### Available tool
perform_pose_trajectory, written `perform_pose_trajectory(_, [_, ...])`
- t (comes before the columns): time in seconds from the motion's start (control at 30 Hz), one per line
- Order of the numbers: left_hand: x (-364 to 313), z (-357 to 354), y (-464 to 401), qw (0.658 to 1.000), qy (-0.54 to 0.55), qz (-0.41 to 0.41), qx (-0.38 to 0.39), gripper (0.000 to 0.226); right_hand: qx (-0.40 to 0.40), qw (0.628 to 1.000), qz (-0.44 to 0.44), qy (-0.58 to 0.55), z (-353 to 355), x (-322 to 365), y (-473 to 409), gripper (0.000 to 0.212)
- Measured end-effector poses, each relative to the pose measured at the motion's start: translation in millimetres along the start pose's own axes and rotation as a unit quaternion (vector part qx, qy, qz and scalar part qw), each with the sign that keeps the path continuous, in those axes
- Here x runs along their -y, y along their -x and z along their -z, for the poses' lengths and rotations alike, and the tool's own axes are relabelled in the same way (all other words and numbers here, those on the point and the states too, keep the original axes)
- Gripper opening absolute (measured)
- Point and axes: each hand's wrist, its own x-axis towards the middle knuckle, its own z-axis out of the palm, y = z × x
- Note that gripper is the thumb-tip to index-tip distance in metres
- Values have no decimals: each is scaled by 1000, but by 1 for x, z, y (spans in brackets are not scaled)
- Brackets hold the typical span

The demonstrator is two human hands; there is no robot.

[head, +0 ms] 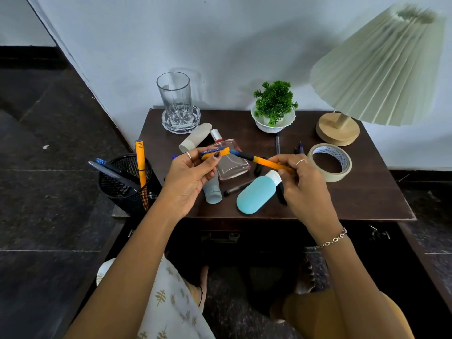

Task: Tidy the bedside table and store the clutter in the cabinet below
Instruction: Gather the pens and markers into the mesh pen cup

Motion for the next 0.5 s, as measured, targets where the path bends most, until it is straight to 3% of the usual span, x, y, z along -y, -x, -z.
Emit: perform_pose_trajectory(0.5, [4, -5, 2, 997, -73, -21, 33, 14, -11, 999, 27, 40, 3, -4, -1, 27])
